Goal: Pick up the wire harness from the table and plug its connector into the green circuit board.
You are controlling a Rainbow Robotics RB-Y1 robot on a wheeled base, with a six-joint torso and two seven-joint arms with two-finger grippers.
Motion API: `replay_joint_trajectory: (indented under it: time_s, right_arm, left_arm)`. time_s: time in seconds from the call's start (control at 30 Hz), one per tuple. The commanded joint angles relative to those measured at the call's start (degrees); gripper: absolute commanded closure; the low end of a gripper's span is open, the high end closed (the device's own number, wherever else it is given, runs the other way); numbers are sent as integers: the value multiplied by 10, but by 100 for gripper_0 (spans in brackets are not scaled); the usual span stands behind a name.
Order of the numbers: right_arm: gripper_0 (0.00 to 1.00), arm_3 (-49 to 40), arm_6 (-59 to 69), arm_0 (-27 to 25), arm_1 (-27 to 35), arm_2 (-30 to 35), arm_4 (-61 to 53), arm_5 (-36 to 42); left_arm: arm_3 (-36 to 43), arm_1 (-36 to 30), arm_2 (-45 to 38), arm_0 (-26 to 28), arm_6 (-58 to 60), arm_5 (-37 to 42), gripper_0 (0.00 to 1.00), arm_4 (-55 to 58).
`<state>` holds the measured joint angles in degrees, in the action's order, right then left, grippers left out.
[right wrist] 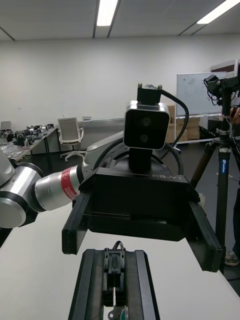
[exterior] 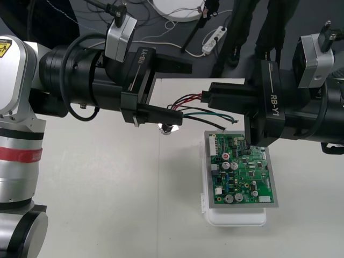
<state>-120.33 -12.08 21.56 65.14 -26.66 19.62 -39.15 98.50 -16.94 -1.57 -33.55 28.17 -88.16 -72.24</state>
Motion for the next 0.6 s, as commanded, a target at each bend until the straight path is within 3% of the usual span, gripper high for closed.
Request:
replay_joint_trajectory:
  time_s: [0.03,0.6]
  right_arm:
    - [100,-17,35,21,-19,-6,3,8]
    - [100,-12,40,22,-48,-7,46,11]
  left_arm:
    - [12,14,18,-27,-37,4,0,14]
    - [12,14,22,-27,-55,21,0,29]
